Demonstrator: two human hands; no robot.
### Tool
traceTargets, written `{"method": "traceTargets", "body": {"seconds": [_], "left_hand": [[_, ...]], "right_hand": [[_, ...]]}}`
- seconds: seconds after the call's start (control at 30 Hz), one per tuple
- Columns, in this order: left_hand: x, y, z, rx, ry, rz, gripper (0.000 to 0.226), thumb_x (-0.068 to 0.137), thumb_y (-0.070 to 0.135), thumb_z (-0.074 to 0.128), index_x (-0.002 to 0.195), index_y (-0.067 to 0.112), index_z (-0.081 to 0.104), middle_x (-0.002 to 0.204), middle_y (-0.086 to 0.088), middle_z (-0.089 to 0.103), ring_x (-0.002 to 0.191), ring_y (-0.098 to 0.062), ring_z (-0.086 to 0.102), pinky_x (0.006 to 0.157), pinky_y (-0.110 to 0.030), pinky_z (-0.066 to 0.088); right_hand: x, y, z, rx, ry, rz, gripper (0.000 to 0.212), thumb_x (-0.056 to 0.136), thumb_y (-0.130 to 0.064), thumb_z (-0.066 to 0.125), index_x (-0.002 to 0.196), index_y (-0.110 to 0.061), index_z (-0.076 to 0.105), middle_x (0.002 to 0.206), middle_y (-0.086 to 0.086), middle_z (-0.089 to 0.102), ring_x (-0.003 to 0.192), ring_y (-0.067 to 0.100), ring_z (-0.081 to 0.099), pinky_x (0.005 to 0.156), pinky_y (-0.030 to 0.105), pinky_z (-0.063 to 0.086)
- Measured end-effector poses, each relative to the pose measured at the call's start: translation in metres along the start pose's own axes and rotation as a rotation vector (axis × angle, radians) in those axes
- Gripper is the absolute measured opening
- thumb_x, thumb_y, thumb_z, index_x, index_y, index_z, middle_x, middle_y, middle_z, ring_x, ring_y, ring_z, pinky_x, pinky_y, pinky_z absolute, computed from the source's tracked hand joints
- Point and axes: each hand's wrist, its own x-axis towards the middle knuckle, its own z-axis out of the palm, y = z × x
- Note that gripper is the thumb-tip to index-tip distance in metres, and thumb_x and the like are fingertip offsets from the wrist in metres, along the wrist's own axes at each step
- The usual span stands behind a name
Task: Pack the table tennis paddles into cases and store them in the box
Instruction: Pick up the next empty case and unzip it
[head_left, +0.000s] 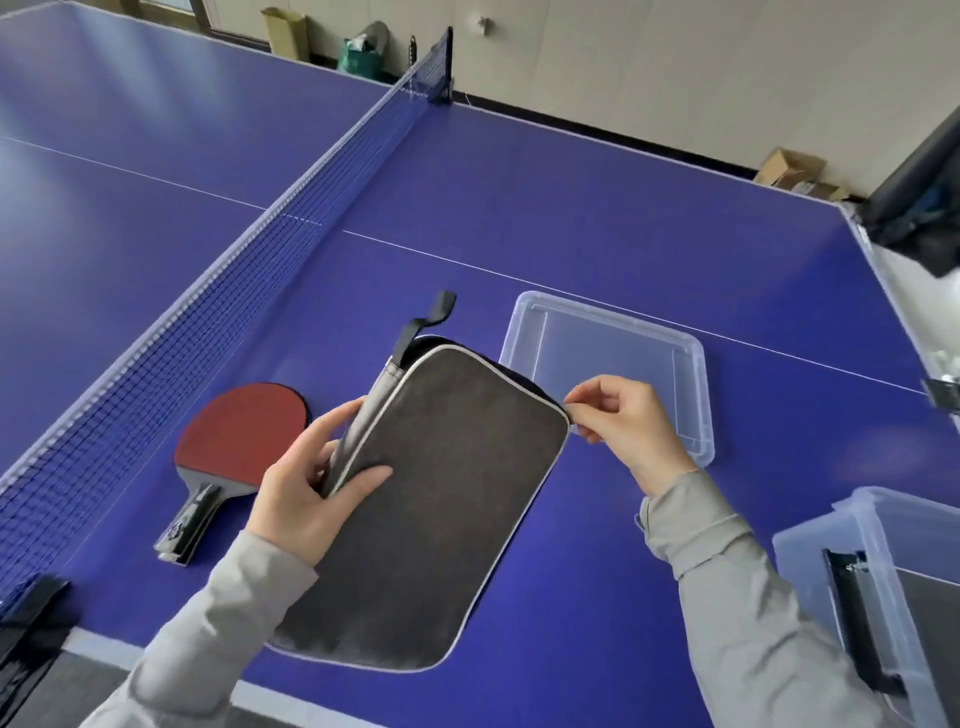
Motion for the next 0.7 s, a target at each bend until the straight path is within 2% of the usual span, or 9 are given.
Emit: {"method": "traceTargets", "body": {"seconds": [0.13, 0.27, 0.43, 0.53, 0.6, 0.7], "left_hand": [[0.021, -0.005, -0.018, -0.244, 0.003, -0.150, 0.051, 0.076, -0.003, 0.069, 0.107, 0.037, 0.058, 0.070, 0.013, 0.072, 0.061, 0.001, 0.064, 0.059, -0.013, 0.053], [0.041, -0.012, -0.027, -0.434, -0.001, -0.292, 0.036, 0.080, 0.007, 0.066, 0.108, 0.029, 0.062, 0.075, 0.006, 0.074, 0.065, -0.007, 0.069, 0.055, -0.017, 0.054], [0.062, -0.025, -0.026, -0.463, 0.037, -0.383, 0.036, 0.081, 0.018, 0.069, 0.116, 0.020, 0.063, 0.079, 0.006, 0.074, 0.070, -0.005, 0.068, 0.060, -0.018, 0.054], [0.075, -0.030, -0.023, -0.470, 0.120, -0.438, 0.040, 0.081, 0.019, 0.069, 0.120, 0.015, 0.060, 0.076, 0.003, 0.070, 0.060, -0.002, 0.065, 0.056, -0.015, 0.053], [0.082, -0.032, -0.021, -0.462, 0.199, -0.465, 0.040, 0.082, 0.017, 0.069, 0.121, 0.013, 0.059, 0.069, 0.007, 0.067, 0.051, 0.005, 0.061, 0.049, -0.010, 0.049], [0.091, -0.034, -0.017, -0.433, 0.327, -0.499, 0.044, 0.083, 0.016, 0.069, 0.124, 0.008, 0.055, 0.071, 0.008, 0.056, 0.042, 0.011, 0.055, 0.041, -0.003, 0.040]], "right_hand": [[-0.008, -0.009, 0.009, 0.049, -0.027, -0.027, 0.010, 0.082, -0.005, 0.067, 0.075, -0.012, 0.070, 0.056, -0.001, 0.063, 0.050, 0.011, 0.052, 0.053, 0.021, 0.045], [-0.018, -0.020, 0.018, 0.045, -0.031, -0.069, 0.009, 0.084, -0.005, 0.066, 0.079, -0.010, 0.072, 0.061, 0.004, 0.066, 0.051, 0.011, 0.054, 0.051, 0.018, 0.046], [-0.032, -0.027, 0.036, 0.031, 0.019, -0.123, 0.012, 0.084, 0.002, 0.064, 0.077, -0.007, 0.071, 0.067, 0.012, 0.069, 0.054, 0.011, 0.062, 0.055, 0.017, 0.050], [-0.044, -0.023, 0.050, -0.047, 0.092, -0.168, 0.017, 0.081, 0.001, 0.065, 0.072, -0.013, 0.069, 0.062, -0.001, 0.067, 0.055, 0.008, 0.060, 0.060, 0.019, 0.051], [-0.054, -0.017, 0.058, -0.094, 0.155, -0.213, 0.023, 0.080, 0.002, 0.066, 0.069, -0.018, 0.067, 0.060, -0.012, 0.064, 0.055, 0.002, 0.055, 0.059, 0.014, 0.046], [-0.072, -0.004, 0.068, -0.158, 0.247, -0.274, 0.022, 0.077, 0.004, 0.068, 0.069, -0.016, 0.066, 0.061, -0.011, 0.063, 0.055, 0.002, 0.053, 0.059, 0.014, 0.045]]}}
